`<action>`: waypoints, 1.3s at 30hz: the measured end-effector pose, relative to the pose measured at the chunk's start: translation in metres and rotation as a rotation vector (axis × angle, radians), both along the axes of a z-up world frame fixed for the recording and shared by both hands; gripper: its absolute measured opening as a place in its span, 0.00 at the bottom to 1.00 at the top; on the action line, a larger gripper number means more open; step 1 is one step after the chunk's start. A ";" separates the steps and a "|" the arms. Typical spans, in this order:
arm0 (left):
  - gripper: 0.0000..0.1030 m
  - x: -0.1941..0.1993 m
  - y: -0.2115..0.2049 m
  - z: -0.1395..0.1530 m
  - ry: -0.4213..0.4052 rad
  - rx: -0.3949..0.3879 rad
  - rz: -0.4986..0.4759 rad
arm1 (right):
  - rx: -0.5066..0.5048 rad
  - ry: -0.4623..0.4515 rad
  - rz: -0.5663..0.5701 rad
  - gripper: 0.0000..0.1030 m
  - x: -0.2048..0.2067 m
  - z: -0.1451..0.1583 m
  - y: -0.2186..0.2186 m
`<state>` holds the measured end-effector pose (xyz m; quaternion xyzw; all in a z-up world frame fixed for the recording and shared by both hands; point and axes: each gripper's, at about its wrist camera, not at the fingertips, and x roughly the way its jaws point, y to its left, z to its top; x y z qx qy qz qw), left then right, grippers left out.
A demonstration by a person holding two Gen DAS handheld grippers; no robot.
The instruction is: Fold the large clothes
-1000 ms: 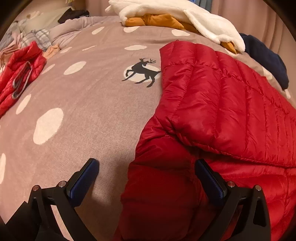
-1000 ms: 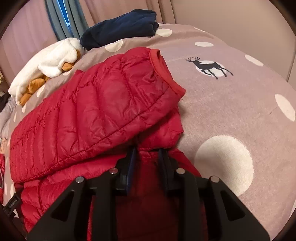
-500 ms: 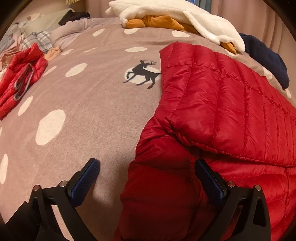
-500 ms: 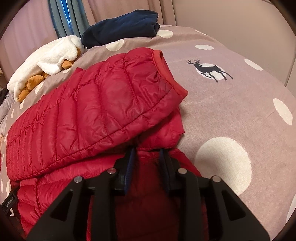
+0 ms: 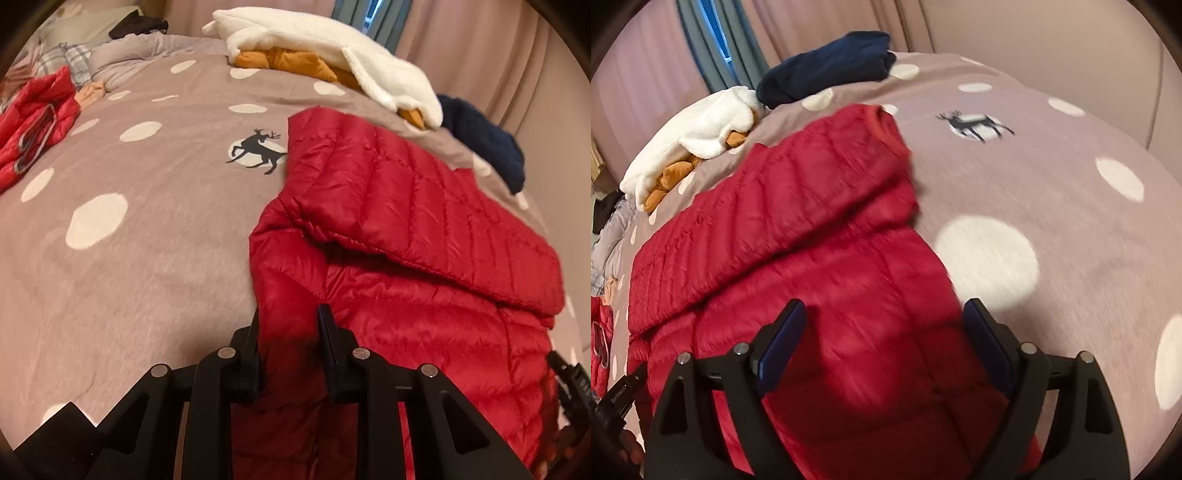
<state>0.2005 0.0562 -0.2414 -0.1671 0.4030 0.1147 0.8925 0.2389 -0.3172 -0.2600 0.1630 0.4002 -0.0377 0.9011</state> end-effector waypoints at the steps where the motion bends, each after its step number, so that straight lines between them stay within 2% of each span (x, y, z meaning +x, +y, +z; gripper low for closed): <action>1: 0.25 -0.008 0.003 0.002 -0.009 -0.007 0.014 | 0.045 0.004 -0.012 0.83 -0.007 -0.002 -0.008; 2: 0.25 -0.017 0.006 0.004 -0.021 -0.016 0.030 | 0.078 -0.002 -0.023 0.85 -0.014 -0.002 -0.015; 4: 0.32 -0.037 0.017 0.009 -0.045 -0.053 0.040 | 0.125 -0.027 -0.060 0.85 -0.034 0.000 -0.031; 6: 0.60 -0.049 0.029 0.007 -0.040 -0.103 0.051 | 0.127 -0.034 -0.075 0.85 -0.048 0.000 -0.044; 8: 0.65 -0.062 0.042 0.000 0.002 -0.168 0.099 | 0.129 -0.025 -0.084 0.85 -0.062 -0.003 -0.059; 13: 0.65 -0.104 0.045 -0.007 -0.007 -0.285 0.052 | 0.186 -0.070 -0.085 0.85 -0.108 -0.013 -0.075; 16: 0.65 -0.139 0.038 -0.013 -0.051 -0.383 0.005 | 0.187 -0.118 -0.073 0.85 -0.147 -0.019 -0.063; 18: 0.65 -0.155 0.035 -0.015 -0.084 -0.439 -0.002 | 0.196 -0.137 -0.067 0.85 -0.166 -0.021 -0.053; 21: 0.65 -0.168 0.029 -0.018 -0.101 -0.562 -0.006 | 0.243 -0.150 -0.056 0.85 -0.186 -0.025 -0.044; 24: 0.65 -0.170 0.020 -0.023 -0.087 -0.680 -0.033 | 0.321 -0.142 -0.031 0.86 -0.193 -0.026 -0.034; 25: 0.65 -0.172 0.015 -0.024 -0.090 -0.704 -0.037 | 0.321 -0.138 -0.025 0.86 -0.193 -0.026 -0.029; 29: 0.65 -0.177 -0.004 -0.023 -0.094 -0.717 -0.066 | 0.331 -0.141 -0.023 0.86 -0.195 -0.028 -0.016; 33: 0.65 -0.174 -0.021 -0.032 -0.078 -0.849 -0.143 | 0.402 -0.138 0.025 0.82 -0.195 -0.030 -0.002; 34: 0.65 -0.170 -0.023 -0.032 -0.077 -0.834 -0.142 | 0.376 -0.144 0.036 0.80 -0.195 -0.030 0.004; 35: 0.65 -0.167 -0.024 -0.031 -0.082 -0.815 -0.139 | 0.342 -0.144 0.041 0.74 -0.194 -0.030 0.010; 36: 0.59 -0.163 -0.025 -0.030 -0.087 -0.791 -0.137 | 0.302 -0.145 0.041 0.65 -0.194 -0.031 0.014; 37: 0.54 -0.159 -0.026 -0.030 -0.084 -0.756 -0.133 | 0.265 -0.150 0.034 0.61 -0.193 -0.032 0.017; 38: 0.42 -0.156 -0.027 -0.030 -0.075 -0.720 -0.122 | 0.242 -0.153 0.027 0.53 -0.192 -0.033 0.018; 39: 0.36 -0.152 -0.028 -0.032 -0.072 -0.702 -0.109 | 0.231 -0.157 0.020 0.48 -0.191 -0.034 0.016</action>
